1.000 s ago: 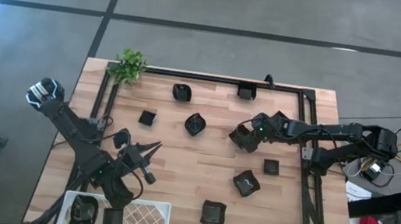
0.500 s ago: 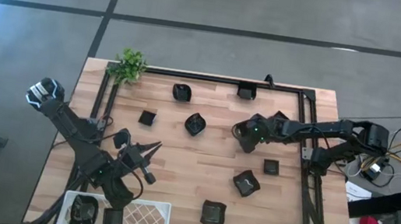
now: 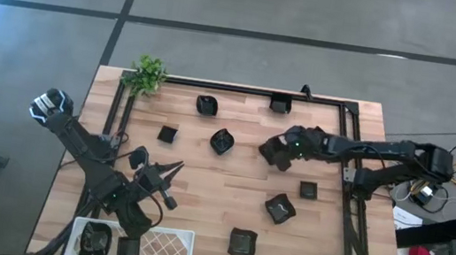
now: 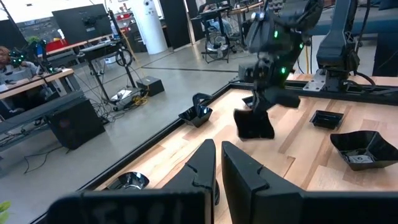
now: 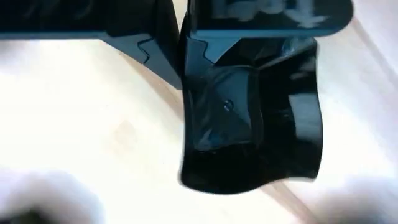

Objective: Pick & Place Mini shaped plates
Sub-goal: Put the black distorted square plate on the shelf

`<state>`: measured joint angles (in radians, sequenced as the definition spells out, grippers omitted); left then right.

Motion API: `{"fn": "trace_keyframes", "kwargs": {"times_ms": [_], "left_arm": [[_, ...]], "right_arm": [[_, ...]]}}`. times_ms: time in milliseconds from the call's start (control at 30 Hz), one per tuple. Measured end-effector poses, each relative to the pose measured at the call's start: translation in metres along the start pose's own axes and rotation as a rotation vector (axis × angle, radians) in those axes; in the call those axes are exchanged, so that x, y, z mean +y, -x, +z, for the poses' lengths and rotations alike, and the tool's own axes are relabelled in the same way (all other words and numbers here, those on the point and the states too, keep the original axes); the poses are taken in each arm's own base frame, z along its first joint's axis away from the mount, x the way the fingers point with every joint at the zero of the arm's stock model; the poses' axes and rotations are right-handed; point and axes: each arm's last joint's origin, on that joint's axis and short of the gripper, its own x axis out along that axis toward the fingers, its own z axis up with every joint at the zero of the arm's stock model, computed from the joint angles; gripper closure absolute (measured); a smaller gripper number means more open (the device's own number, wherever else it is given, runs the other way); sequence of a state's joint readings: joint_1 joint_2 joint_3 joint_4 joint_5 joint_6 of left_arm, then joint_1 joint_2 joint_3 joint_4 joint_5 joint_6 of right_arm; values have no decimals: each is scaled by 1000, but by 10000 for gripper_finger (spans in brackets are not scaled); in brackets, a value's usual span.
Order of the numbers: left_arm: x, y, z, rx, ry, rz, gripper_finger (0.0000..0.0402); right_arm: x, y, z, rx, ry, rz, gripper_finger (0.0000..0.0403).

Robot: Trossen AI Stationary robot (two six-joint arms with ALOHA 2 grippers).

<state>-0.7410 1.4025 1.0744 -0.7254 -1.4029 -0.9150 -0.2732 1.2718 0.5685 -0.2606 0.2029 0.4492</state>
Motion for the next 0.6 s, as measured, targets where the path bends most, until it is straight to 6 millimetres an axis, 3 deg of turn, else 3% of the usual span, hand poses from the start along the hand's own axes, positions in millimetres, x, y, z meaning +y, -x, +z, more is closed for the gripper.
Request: {"fn": "trace_keyframes", "kwargs": {"times_ms": [400,600], "left_arm": [[1,-6,1,2,-107,25,378],[1,-17,2,57,-163,15,375]], "right_arm": [[35,67,33,-338,82,42,395],[58,84,45,-414,154,40,395]]}}
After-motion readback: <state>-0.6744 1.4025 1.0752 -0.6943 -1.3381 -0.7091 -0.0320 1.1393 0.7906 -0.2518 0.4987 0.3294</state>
